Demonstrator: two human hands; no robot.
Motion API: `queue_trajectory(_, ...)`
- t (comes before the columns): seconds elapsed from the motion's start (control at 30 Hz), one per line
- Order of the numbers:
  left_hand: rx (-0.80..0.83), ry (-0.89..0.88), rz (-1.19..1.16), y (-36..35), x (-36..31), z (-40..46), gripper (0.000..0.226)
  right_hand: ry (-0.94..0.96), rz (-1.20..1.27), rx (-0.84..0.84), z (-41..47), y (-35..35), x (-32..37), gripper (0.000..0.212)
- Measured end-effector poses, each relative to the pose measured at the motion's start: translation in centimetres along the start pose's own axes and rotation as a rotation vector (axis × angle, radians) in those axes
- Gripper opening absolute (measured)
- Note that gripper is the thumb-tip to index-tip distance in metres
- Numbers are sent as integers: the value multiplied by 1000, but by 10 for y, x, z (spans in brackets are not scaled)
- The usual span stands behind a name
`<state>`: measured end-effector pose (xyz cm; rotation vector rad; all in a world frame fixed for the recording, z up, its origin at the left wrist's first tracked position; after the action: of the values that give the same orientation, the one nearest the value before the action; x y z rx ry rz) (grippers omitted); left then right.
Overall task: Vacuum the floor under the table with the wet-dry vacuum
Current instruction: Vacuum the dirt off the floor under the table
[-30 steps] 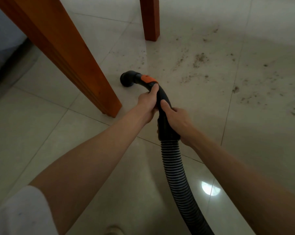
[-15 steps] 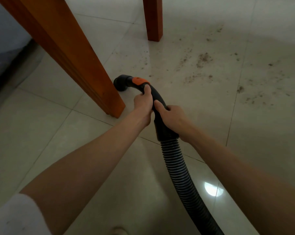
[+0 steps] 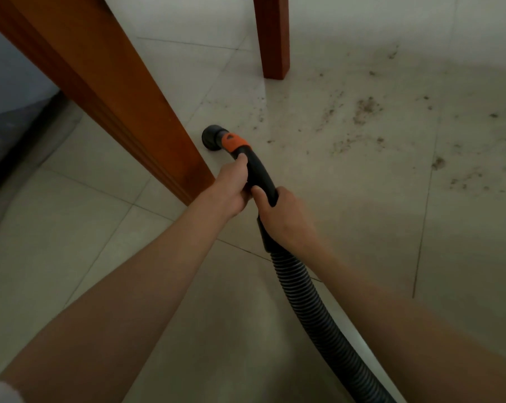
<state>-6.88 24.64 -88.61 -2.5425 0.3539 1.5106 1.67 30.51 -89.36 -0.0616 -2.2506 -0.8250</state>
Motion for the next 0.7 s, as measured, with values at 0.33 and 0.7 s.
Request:
queue_trajectory(0.33,45,-43,197,5,0,21,51,-155,356,403,3,-30,-14,47)
queue_trajectory(0.7,8,28,207,25,-17,45,48,-78,536,483,3,-45,23,43)
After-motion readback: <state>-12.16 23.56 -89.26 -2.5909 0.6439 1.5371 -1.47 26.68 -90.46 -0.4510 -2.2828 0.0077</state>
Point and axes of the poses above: each hand's wrist, its own z-axis towards the middle knuckle, its own y-axis out of the back of the hand, x = y × z, the point moved 7 cm from there along z, towards the middle knuckle, and after that the axes turned 15 degrees about -y, right-handed, at the moved point
